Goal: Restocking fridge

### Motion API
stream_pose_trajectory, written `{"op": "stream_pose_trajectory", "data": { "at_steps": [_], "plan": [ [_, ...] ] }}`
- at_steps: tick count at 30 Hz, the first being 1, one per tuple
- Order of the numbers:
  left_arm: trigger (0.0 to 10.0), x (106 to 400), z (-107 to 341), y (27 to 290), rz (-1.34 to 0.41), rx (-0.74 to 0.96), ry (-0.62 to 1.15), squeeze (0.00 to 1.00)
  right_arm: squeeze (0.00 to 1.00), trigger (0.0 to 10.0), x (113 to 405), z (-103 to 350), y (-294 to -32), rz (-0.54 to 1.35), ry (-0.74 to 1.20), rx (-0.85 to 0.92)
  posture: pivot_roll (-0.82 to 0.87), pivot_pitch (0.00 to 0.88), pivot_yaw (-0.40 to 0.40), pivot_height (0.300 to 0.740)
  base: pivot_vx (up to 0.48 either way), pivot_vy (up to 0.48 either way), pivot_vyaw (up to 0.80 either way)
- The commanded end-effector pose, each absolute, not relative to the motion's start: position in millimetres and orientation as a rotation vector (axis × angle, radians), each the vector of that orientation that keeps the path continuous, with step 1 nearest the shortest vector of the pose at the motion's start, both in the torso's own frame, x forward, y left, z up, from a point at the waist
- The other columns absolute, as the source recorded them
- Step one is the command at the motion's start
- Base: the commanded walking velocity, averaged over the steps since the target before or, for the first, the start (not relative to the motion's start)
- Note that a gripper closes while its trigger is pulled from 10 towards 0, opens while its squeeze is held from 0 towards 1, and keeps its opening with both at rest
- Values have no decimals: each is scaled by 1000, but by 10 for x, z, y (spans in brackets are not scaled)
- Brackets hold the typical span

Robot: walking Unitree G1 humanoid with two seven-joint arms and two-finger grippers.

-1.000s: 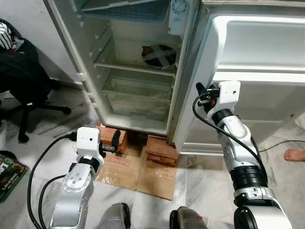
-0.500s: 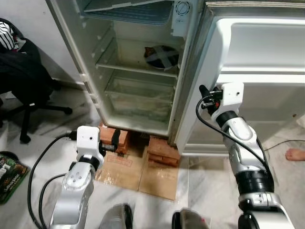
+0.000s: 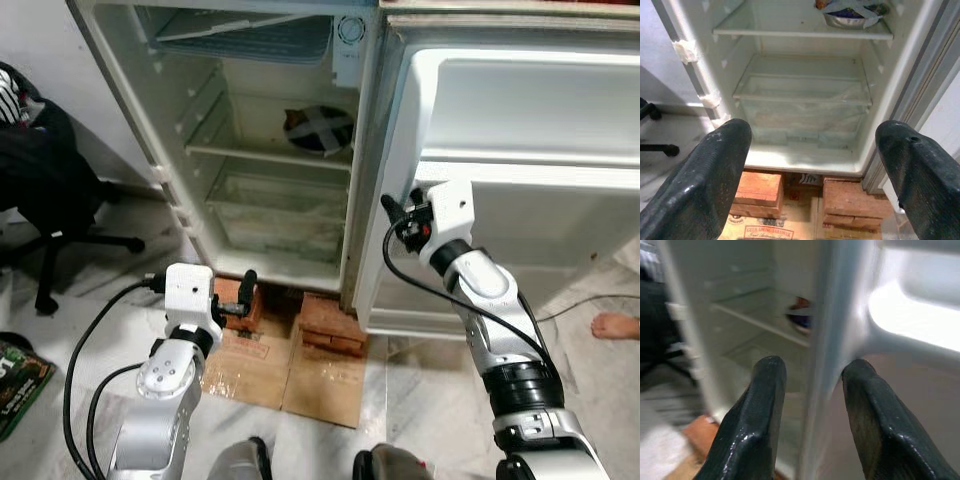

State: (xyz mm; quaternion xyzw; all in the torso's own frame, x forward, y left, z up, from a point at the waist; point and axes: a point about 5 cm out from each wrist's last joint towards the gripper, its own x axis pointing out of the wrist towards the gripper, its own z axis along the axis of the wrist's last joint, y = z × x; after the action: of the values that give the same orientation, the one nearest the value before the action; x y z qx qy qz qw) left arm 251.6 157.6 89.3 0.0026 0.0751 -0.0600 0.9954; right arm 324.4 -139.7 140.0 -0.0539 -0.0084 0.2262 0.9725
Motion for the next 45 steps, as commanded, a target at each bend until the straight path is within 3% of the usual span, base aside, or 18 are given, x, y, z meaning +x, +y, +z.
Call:
{"op": "stream_pose_trajectory", "data": {
  "at_steps": [1,7,16,21,27,28,29,35,41,42,43,44,45],
  "plan": [
    [10000,2496,858,1612,-107,10,166,0,0,10000,3177,1500,-1186,592,-57,-104,69,137,34,740,0,0,0],
    [10000,2502,851,1600,-114,13,168,0,0,10000,3171,1516,-1164,589,-54,-71,65,137,35,740,0,0,0],
    [10000,2514,847,1590,-113,11,168,0,0,10000,3101,1559,-911,646,-60,-32,64,133,32,740,0,0,0],
    [10000,2506,842,1593,-109,11,165,0,0,10000,3018,1468,-1042,600,-20,-59,61,131,24,740,0,0,0],
    [10000,2496,840,1608,-103,14,165,0,0,10000,2675,1027,-1495,536,168,-173,52,132,17,740,0,0,0],
    [10000,2495,835,1604,-105,15,166,0,67,10000,2648,954,-1620,494,207,-200,47,132,19,740,0,0,0],
    [10000,2498,828,1596,-108,15,168,0,1000,10000,2663,900,-1798,410,237,-230,42,131,23,740,0,0,0],
    [10000,2528,838,1573,-121,12,163,0,1000,10000,2892,970,-2040,153,206,-255,49,125,31,740,0,0,0],
    [10000,2528,850,1596,-121,17,156,0,1000,10000,3195,1235,-2031,27,98,-181,57,123,33,740,0,0,0],
    [10000,2528,851,1593,-121,18,156,0,827,10000,3259,1269,-2015,7,89,-149,58,125,30,740,0,0,0],
    [10000,2528,851,1593,-121,18,156,0,827,10000,3259,1269,-2015,7,89,-149,58,125,30,740,0,0,0],
    [10000,2526,850,1590,-120,19,155,0,761,10000,3325,1299,-1983,-4,81,-122,60,126,29,740,0,0,0],
    [10000,2525,850,1584,-120,18,155,0,404,10000,3387,1331,-1946,-13,69,-105,62,126,26,740,0,0,0]
  ]
}}
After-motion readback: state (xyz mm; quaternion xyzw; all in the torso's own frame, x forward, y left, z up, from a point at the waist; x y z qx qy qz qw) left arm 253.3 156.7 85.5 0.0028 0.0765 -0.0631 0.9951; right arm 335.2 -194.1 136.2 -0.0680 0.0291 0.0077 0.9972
